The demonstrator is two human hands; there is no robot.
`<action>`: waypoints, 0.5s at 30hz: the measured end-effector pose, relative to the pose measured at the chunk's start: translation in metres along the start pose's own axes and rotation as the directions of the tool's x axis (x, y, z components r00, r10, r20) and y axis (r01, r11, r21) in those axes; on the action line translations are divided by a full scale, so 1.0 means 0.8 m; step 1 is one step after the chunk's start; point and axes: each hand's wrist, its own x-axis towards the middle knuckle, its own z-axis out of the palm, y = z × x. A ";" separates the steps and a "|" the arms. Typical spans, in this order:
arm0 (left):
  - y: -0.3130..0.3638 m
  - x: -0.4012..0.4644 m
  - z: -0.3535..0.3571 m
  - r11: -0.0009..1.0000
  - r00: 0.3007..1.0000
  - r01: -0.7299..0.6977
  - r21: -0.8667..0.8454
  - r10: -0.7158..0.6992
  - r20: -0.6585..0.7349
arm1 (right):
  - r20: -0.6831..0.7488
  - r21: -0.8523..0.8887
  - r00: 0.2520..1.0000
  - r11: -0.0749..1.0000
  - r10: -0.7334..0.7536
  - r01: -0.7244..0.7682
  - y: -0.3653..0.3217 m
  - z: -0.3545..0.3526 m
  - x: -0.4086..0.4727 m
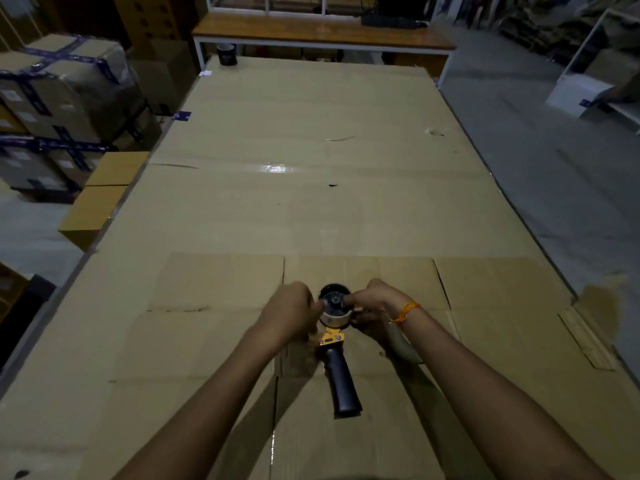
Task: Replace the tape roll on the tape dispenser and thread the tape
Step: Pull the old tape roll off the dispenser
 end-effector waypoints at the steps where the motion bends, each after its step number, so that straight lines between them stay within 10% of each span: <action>1: 0.002 0.019 -0.008 0.998 0.997 -0.035 0.061 0.039 -0.070 | -0.009 0.006 1.000 1.000 -0.004 0.004 0.000 0.001 0.001; 8: 0.013 0.109 -0.014 0.915 0.979 -0.185 0.358 0.140 0.149 | 0.016 0.094 1.000 0.996 -0.009 0.008 0.006 -0.002 -0.004; 15: 0.013 0.142 -0.008 0.941 0.887 -0.163 0.298 0.008 0.461 | 0.023 0.140 1.000 0.990 0.005 -0.008 0.011 -0.002 -0.006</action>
